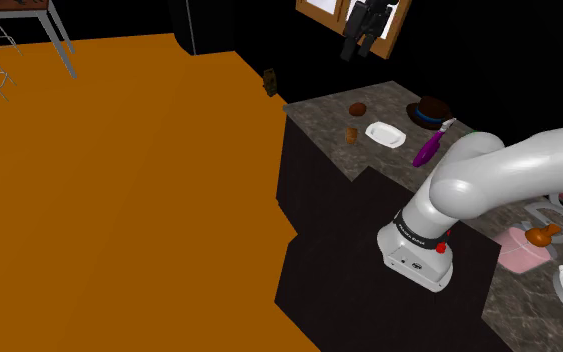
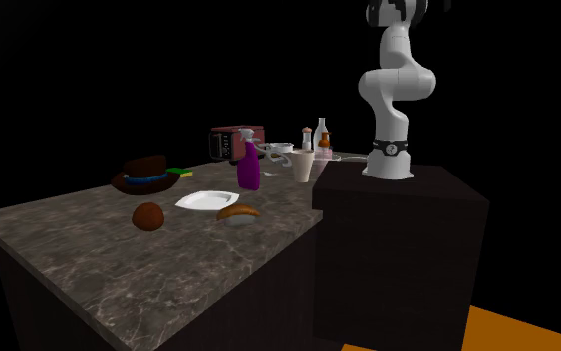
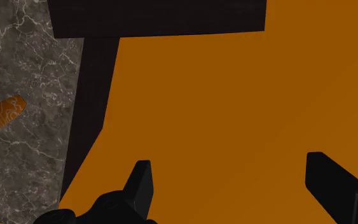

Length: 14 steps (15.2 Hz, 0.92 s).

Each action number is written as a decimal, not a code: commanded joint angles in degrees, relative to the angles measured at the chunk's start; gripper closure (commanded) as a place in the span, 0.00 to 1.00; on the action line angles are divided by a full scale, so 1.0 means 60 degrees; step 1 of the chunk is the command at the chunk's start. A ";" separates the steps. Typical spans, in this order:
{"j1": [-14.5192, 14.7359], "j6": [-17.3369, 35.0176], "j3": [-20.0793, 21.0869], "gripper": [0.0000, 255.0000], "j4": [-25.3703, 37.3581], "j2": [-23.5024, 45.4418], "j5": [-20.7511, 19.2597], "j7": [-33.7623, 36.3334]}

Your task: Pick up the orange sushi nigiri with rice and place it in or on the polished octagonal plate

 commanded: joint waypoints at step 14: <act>-0.1037 0.3425 -0.0917 0.00 -0.1390 0.2214 -0.0590 0.0131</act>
